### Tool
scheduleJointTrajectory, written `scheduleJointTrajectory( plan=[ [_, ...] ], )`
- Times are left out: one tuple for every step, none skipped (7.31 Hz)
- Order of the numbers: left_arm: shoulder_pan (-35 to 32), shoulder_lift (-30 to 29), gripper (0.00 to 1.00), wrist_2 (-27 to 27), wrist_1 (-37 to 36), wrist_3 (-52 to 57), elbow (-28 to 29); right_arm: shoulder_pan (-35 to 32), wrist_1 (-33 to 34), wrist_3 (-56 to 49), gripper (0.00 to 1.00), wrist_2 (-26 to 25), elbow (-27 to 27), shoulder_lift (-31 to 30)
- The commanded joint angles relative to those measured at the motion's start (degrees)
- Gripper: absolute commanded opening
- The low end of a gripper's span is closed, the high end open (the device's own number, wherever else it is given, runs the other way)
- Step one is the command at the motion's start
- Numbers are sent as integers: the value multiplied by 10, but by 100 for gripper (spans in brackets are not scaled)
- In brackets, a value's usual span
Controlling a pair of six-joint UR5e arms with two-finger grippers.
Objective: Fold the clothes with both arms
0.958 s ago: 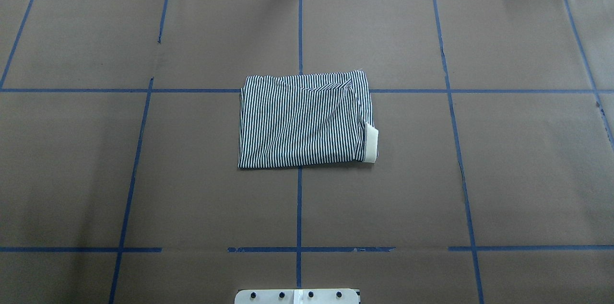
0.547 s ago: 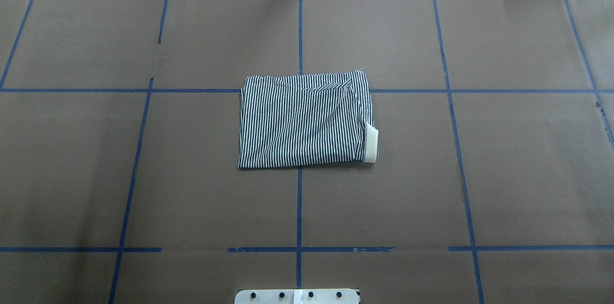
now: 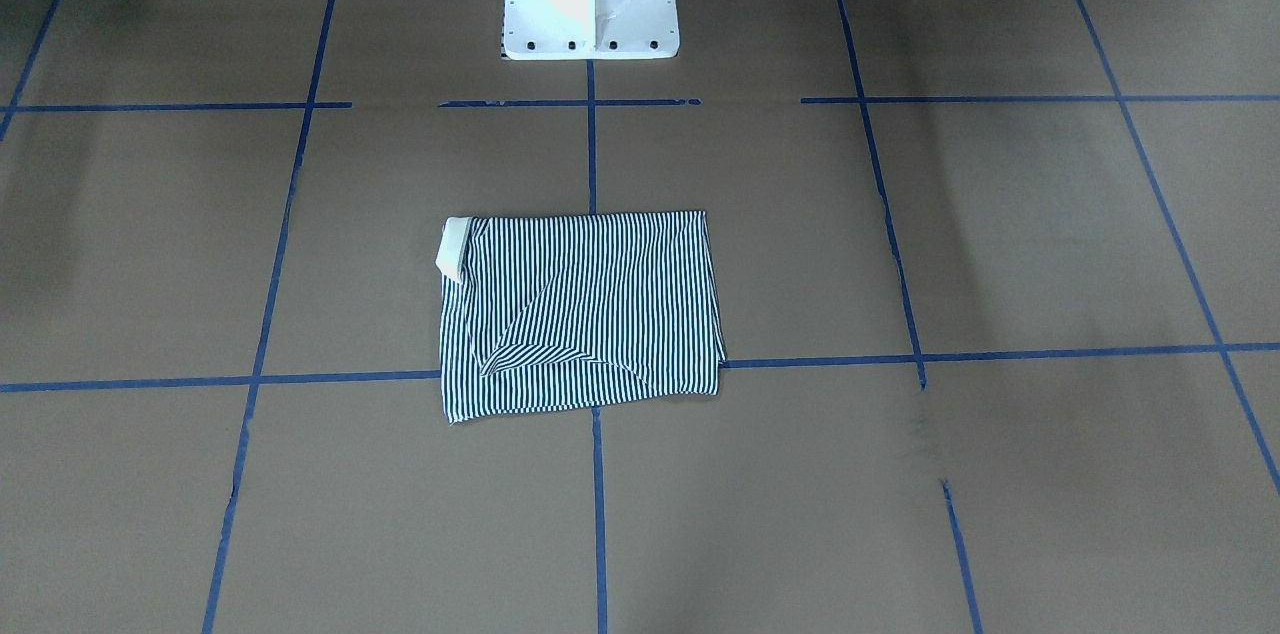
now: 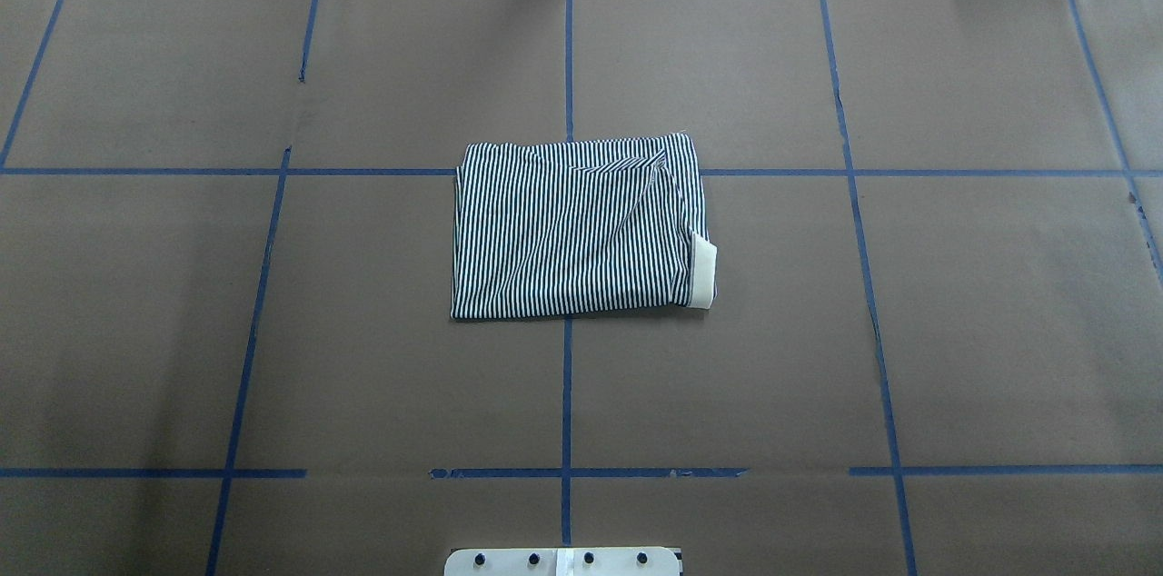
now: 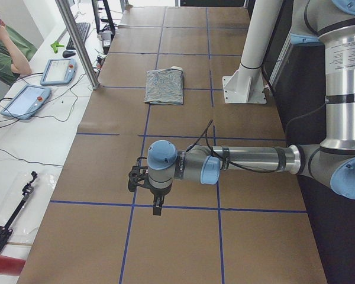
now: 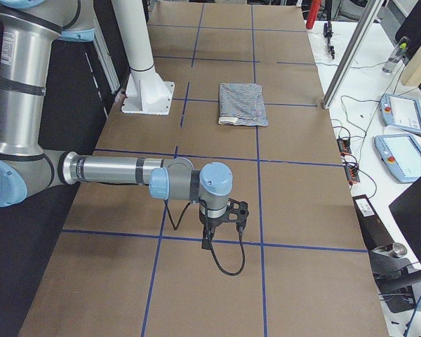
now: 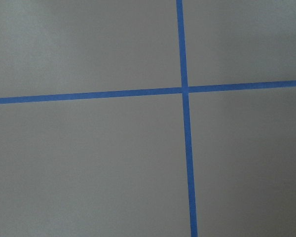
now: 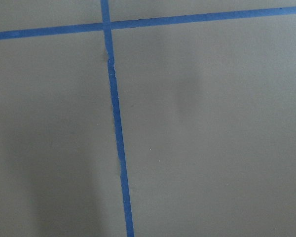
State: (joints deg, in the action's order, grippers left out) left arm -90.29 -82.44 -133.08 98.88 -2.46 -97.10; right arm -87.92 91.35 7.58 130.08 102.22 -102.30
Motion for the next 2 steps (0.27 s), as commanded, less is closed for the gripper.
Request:
scheduleJointTrajectory(
  plan=[
    [0, 0, 100, -1, 2, 1, 1, 0, -1, 0, 100, 0, 0, 0],
    [0, -1, 100, -1, 2, 1, 0, 0, 0, -1, 100, 0, 0, 0]
  ],
)
